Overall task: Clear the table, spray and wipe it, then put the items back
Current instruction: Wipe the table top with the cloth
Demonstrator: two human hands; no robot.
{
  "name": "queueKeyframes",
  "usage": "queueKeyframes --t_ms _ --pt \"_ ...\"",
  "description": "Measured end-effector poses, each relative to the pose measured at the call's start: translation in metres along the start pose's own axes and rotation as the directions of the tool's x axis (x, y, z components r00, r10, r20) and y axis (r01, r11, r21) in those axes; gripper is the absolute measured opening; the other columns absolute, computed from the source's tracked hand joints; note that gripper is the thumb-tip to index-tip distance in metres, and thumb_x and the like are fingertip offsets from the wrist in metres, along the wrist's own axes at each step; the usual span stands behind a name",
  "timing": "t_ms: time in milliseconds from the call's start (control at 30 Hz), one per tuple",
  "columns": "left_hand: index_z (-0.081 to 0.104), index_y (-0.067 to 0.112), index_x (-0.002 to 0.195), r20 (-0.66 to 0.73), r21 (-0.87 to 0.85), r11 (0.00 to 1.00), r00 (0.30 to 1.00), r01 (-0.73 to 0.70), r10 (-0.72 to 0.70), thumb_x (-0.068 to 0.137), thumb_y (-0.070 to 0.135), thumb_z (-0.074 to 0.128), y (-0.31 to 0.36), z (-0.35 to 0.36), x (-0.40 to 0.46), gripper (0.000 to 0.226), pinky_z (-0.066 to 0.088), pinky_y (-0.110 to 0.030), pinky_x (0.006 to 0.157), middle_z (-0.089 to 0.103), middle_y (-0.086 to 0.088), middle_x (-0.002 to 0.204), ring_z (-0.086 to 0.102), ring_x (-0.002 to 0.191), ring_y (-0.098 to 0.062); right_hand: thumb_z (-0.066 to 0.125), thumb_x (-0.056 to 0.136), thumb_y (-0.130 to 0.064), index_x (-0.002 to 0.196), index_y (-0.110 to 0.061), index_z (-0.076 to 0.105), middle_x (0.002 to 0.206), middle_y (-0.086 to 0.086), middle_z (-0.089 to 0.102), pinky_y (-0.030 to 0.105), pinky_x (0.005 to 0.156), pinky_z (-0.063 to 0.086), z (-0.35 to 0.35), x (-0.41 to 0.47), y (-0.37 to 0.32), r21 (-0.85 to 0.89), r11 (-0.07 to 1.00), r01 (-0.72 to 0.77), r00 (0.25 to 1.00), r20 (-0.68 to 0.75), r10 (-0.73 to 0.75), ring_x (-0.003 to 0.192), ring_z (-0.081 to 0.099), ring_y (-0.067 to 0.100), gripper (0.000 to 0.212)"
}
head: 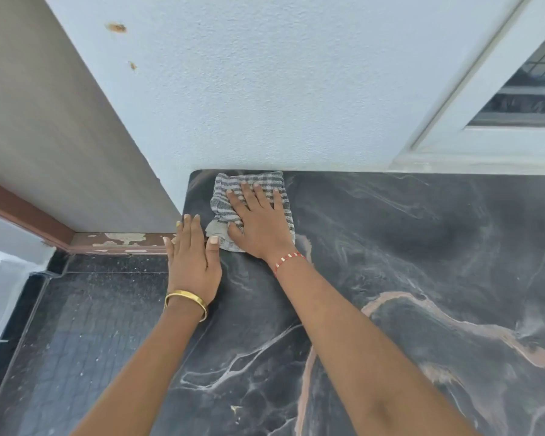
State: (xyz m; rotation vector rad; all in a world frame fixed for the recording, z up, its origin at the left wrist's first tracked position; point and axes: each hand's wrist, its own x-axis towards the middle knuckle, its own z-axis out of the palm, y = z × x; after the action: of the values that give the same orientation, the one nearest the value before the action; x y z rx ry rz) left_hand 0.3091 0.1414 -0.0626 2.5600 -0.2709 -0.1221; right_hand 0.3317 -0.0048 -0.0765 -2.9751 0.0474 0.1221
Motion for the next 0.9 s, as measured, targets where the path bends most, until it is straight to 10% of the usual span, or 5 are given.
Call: queueKeyframes --t_ms 567,767,900 --pt "0.018 0.009 0.147 0.167 0.031 0.984 0.971 -0.176 0.169 0.076 0.057 -0.005 0.204 0.136 -0.047 0.089 -0.006 -0.041 0.119 0.012 -0.008 0.157 0.004 0.147 -0.022 0.029 0.093 -0.044 0.150 -0.028 0.013 0.160 0.002 0.007 0.049 0.118 0.002 -0.043 -0.159 0.357 -0.025 0.899 -0.438 0.899 -0.023 0.437 0.147 0.006 0.023 0.062" --pt "0.018 0.010 0.147 0.174 0.033 0.989 0.975 -0.147 0.139 0.085 0.045 0.008 0.217 0.132 -0.065 0.072 -0.007 -0.040 0.118 0.013 -0.008 0.157 0.003 0.147 -0.021 0.023 0.088 -0.043 0.149 -0.013 0.023 0.156 0.018 0.018 0.059 0.114 0.005 -0.031 -0.190 0.327 0.135 0.622 -0.771 0.611 -0.116 0.783 0.144 0.013 0.036 0.067" --pt "0.020 0.009 0.147 0.168 0.050 0.995 0.982 -0.091 0.081 0.085 0.046 0.008 0.201 0.121 -0.069 0.072 -0.007 -0.040 0.119 0.014 -0.008 0.157 0.004 0.147 -0.021 0.012 0.079 -0.045 0.146 -0.010 0.030 0.151 0.027 0.024 0.067 0.109 0.007 -0.021 -0.186 0.253 0.157 0.631 -0.759 0.622 -0.109 0.775 0.140 0.019 0.047 0.078"
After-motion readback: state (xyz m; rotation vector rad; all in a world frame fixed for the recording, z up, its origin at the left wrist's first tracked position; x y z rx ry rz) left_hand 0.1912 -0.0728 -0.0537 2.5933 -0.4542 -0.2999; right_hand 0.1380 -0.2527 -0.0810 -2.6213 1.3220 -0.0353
